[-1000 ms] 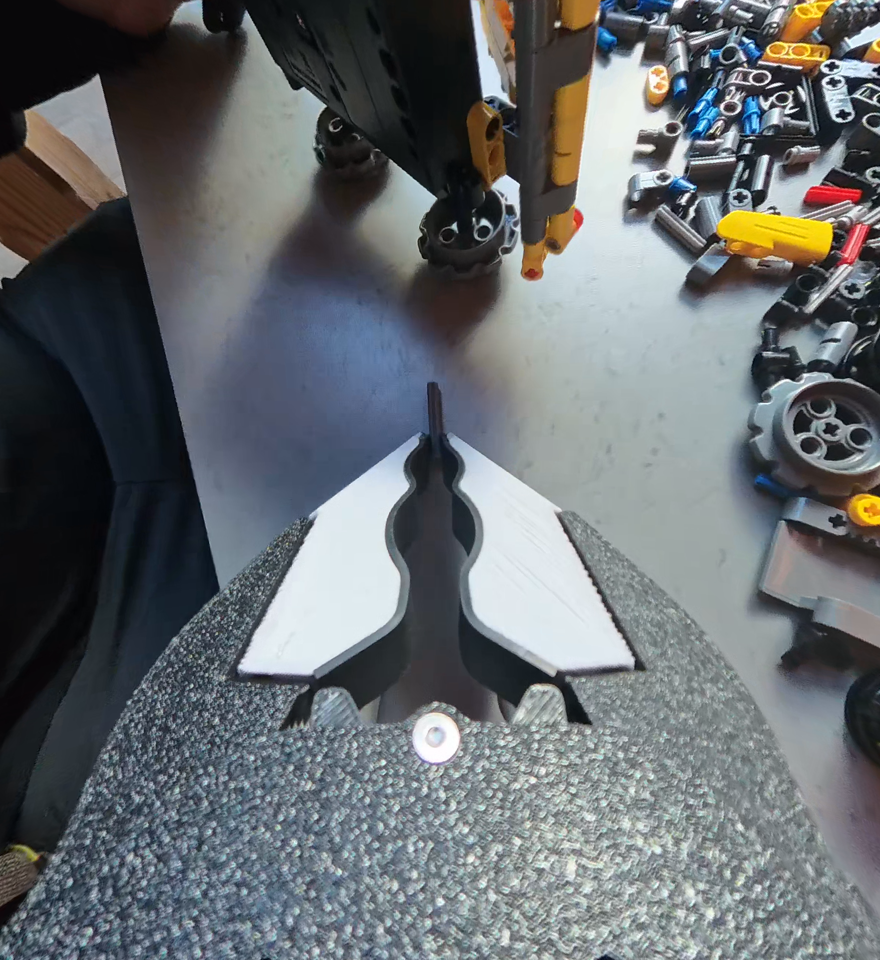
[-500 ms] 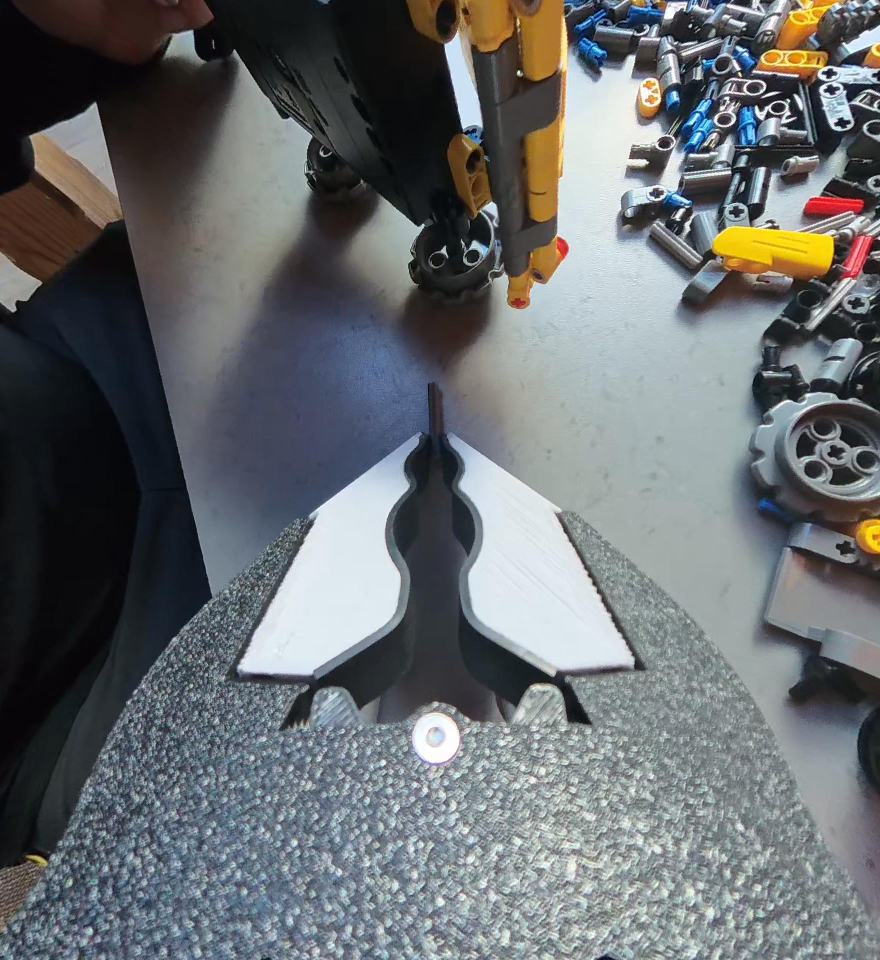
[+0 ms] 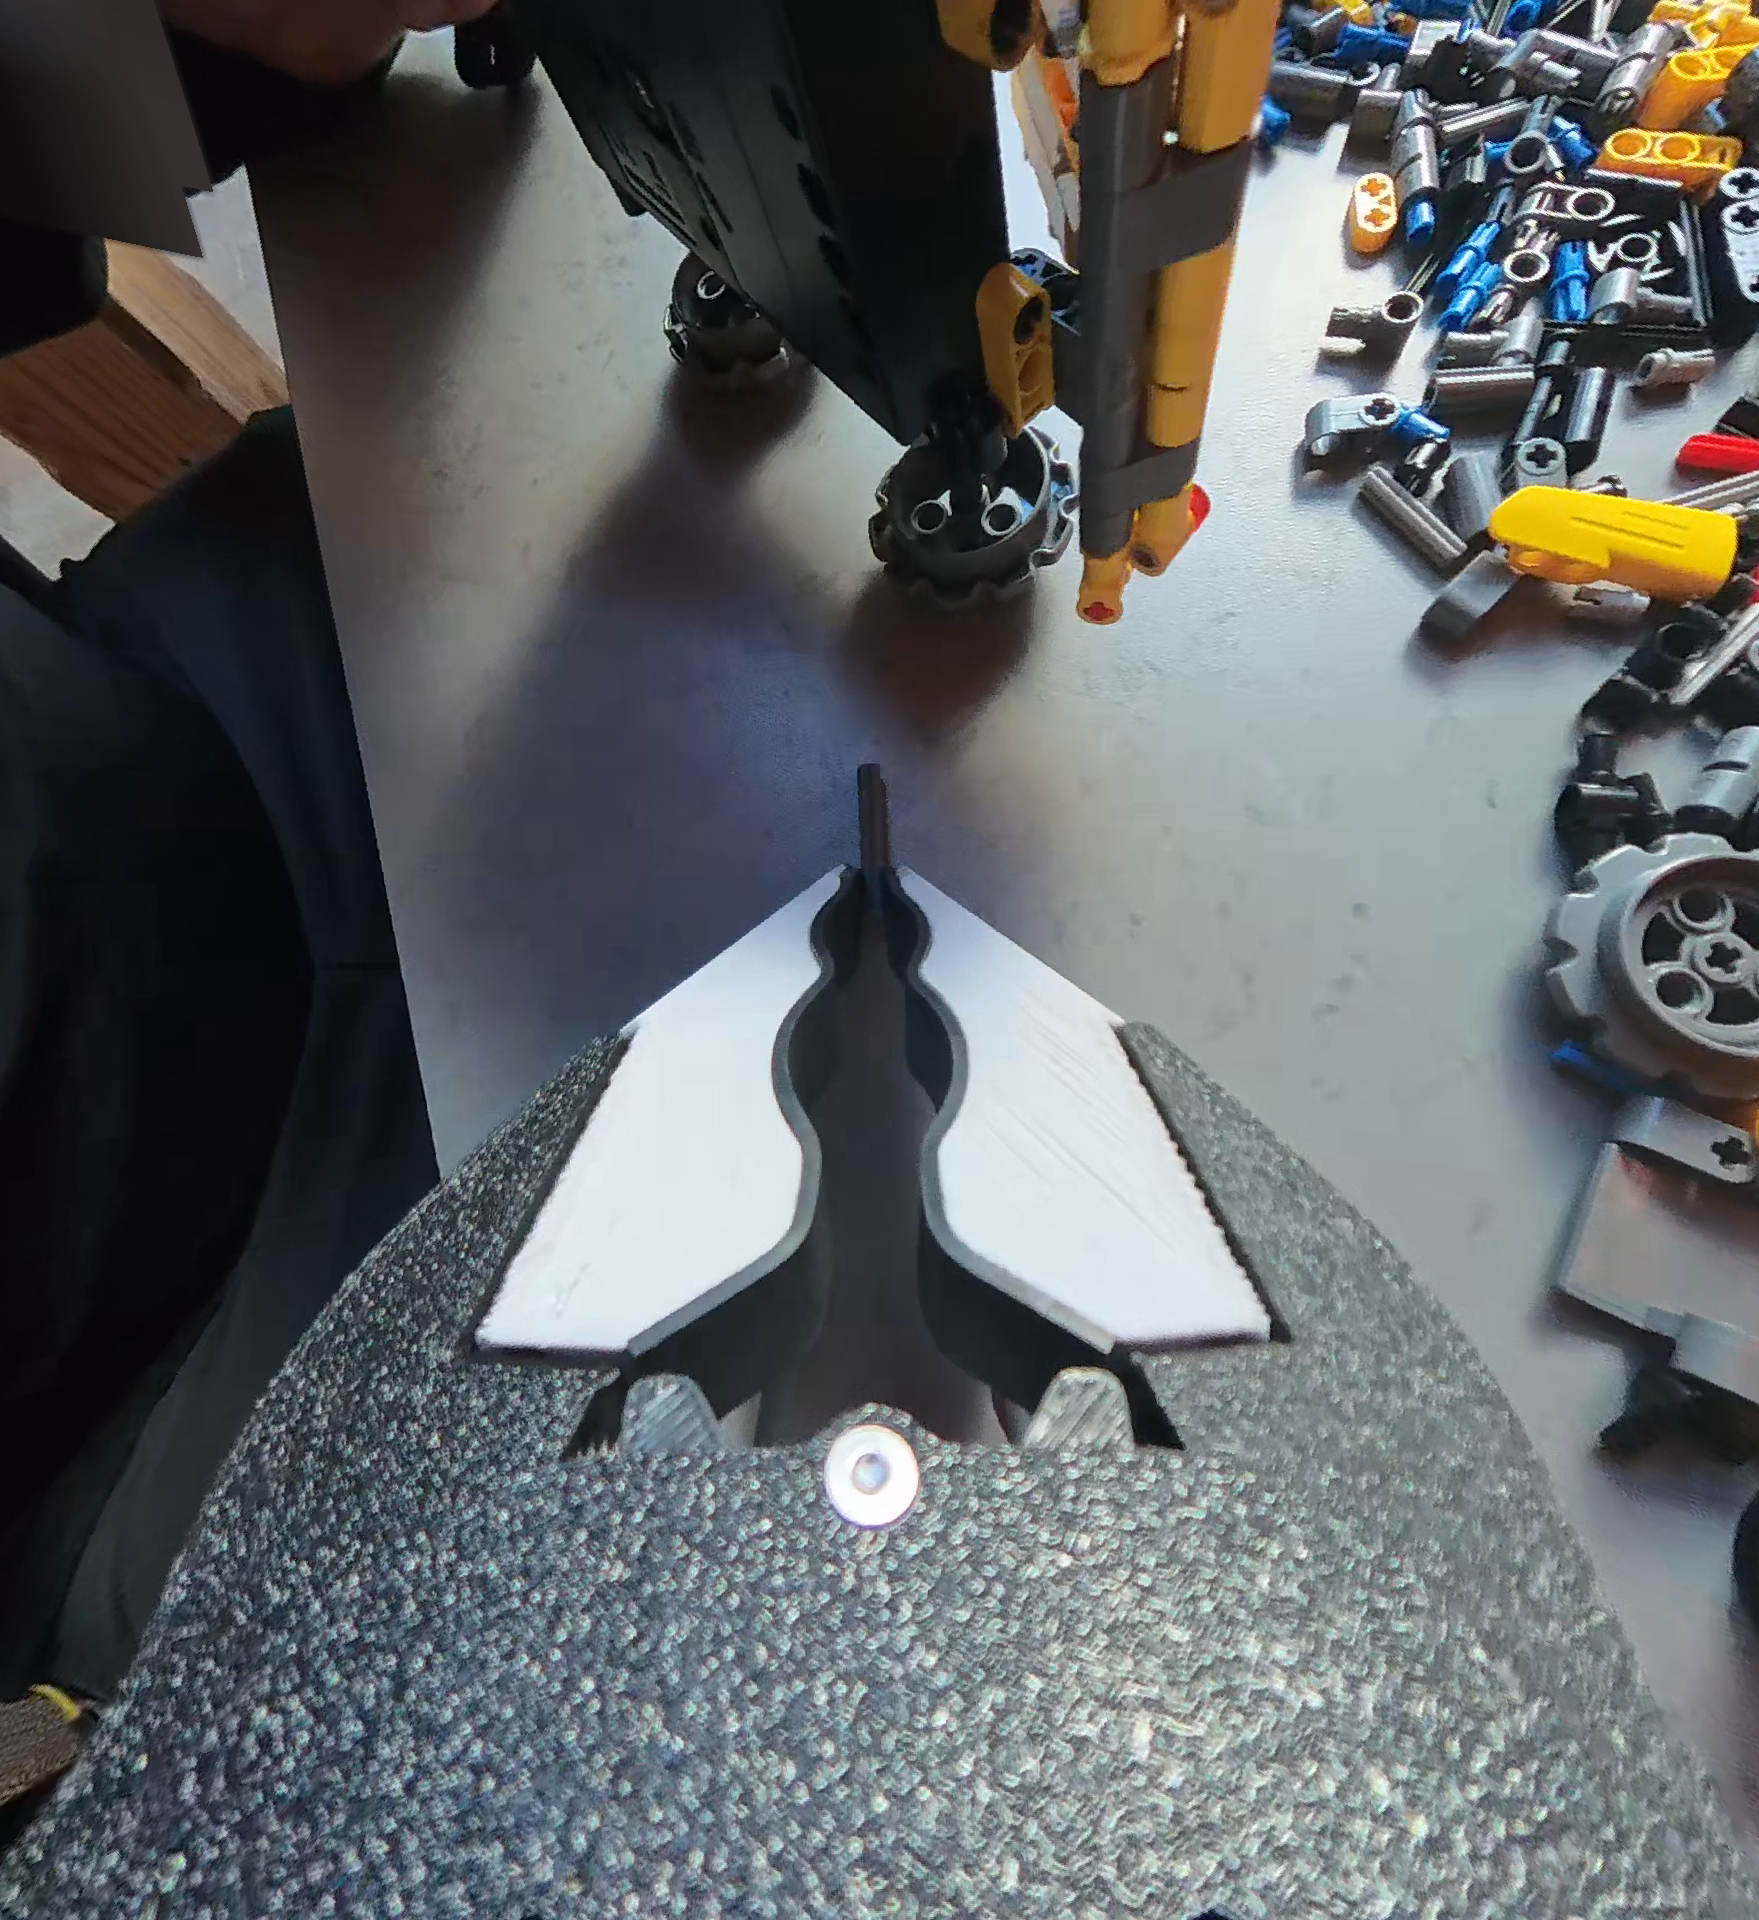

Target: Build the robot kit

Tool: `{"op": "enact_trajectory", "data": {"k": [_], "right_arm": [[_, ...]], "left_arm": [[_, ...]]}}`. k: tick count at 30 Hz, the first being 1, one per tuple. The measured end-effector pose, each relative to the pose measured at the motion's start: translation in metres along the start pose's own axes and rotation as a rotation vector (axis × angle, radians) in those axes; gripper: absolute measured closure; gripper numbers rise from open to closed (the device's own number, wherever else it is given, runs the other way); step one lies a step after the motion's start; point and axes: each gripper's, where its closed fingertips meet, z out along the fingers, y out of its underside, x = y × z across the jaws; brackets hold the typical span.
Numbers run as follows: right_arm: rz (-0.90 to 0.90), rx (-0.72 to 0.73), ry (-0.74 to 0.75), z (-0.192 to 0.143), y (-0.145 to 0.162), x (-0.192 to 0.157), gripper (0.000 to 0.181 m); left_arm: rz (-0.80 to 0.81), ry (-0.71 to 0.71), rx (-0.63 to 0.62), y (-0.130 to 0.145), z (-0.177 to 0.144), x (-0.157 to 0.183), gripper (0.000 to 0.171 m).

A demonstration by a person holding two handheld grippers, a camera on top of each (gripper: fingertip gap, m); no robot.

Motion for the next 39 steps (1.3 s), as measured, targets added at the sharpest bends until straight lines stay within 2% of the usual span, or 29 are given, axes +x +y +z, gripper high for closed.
{"op": "enact_trajectory", "data": {"k": [15,31,39], "right_arm": [[-0.038,-0.025,-0.129,0.014,-0.013,-0.002,0.177],[-0.116,-0.012,-0.021,0.014,-0.014,0.003,0.177],[-0.111,-0.018,-0.081,0.017,-0.016,0.0,0.178]], "left_arm": [[0.032,0.006,0.017,-0.001,0.0,0.002,0.157],[0.013,-0.016,0.002,0.001,-0.004,-0.004,0.157],[-0.018,-0.022,-0.007,0.004,-0.004,-0.009,0.157]]}}
